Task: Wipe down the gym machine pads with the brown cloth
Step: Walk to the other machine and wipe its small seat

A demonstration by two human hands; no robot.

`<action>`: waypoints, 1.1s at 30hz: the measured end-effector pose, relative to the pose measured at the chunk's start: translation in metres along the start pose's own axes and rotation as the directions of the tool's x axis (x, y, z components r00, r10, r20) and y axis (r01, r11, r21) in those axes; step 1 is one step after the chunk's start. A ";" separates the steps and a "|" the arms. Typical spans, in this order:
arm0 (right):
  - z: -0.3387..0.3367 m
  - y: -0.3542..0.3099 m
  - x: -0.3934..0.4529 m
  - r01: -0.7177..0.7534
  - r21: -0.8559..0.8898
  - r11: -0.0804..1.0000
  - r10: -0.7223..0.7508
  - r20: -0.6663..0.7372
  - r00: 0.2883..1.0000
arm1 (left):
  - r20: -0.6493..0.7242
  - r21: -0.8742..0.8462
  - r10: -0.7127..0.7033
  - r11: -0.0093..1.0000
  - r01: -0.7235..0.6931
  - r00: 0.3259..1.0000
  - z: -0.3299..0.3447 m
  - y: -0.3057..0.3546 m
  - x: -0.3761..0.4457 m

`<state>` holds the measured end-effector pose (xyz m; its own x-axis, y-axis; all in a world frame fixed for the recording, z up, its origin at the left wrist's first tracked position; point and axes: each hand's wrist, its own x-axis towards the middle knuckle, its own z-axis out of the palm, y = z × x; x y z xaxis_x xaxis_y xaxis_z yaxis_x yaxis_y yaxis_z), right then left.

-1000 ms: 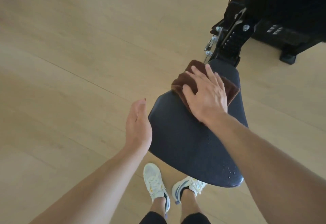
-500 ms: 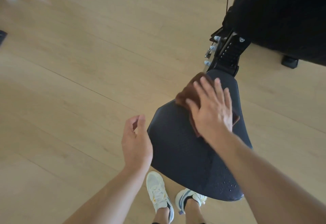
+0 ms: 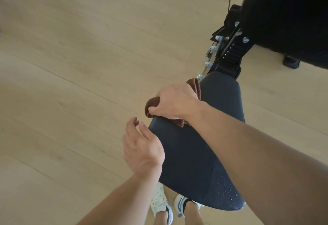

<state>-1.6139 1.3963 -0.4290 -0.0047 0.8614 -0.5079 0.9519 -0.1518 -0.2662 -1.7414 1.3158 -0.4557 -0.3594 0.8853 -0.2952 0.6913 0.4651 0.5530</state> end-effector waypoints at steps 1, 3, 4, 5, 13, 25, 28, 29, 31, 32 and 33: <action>-0.001 0.005 -0.004 -0.008 0.057 0.998 0.009 -0.024 1.000 | 0.007 0.017 0.004 1.000 -0.004 1.000 0.001 0.000 0.000; 0.001 0.019 -0.016 -0.022 0.221 0.975 0.055 -0.146 0.988 | 0.031 0.044 -0.002 0.999 0.000 1.000 0.000 0.000 0.000; 0.005 0.024 -0.026 -0.026 0.318 0.948 0.109 -0.247 0.963 | 0.044 0.059 -0.006 0.998 0.003 0.999 -0.001 0.001 -0.001; 0.011 0.026 -0.039 -0.037 0.411 0.911 0.196 -0.352 0.915 | 0.056 0.077 -0.009 0.997 0.005 0.998 -0.002 0.001 -0.001; 0.056 0.015 -0.157 -0.410 0.385 0.827 0.542 -0.354 0.762 | 0.098 0.161 -0.020 0.987 0.004 0.995 -0.001 -0.001 0.002; 0.061 0.068 -0.070 -0.506 0.326 0.799 0.597 -0.317 0.737 | 0.068 0.167 0.029 0.985 -0.040 0.997 0.005 -0.007 0.003; 0.037 0.089 -0.027 -0.524 0.403 0.751 0.653 -0.329 0.682 | 0.055 0.155 0.032 0.987 -0.041 0.998 0.008 -0.011 0.006; 0.029 0.096 -0.016 -0.521 0.424 0.741 0.662 -0.332 0.672 | 0.047 0.151 0.033 0.988 -0.040 0.998 0.008 -0.013 0.007; 0.017 0.108 -0.004 -0.496 0.474 0.727 0.668 -0.321 0.672 | 0.039 0.151 0.039 0.988 -0.044 0.999 0.008 -0.015 0.007; 0.013 0.114 -0.004 -0.476 0.511 0.715 0.671 -0.312 0.673 | 0.034 0.155 0.043 0.987 -0.048 0.998 0.008 -0.015 0.006; 0.010 0.120 -0.007 -0.462 0.545 0.700 0.679 -0.305 0.668 | 0.028 0.159 0.047 0.986 -0.051 0.998 0.009 -0.015 0.006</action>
<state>-1.5027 1.3671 -0.4662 0.7368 0.6200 -0.2697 0.5011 -0.7686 -0.3978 -1.7486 1.3142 -0.4724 -0.3083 0.9059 -0.2905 0.7999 0.4121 0.4363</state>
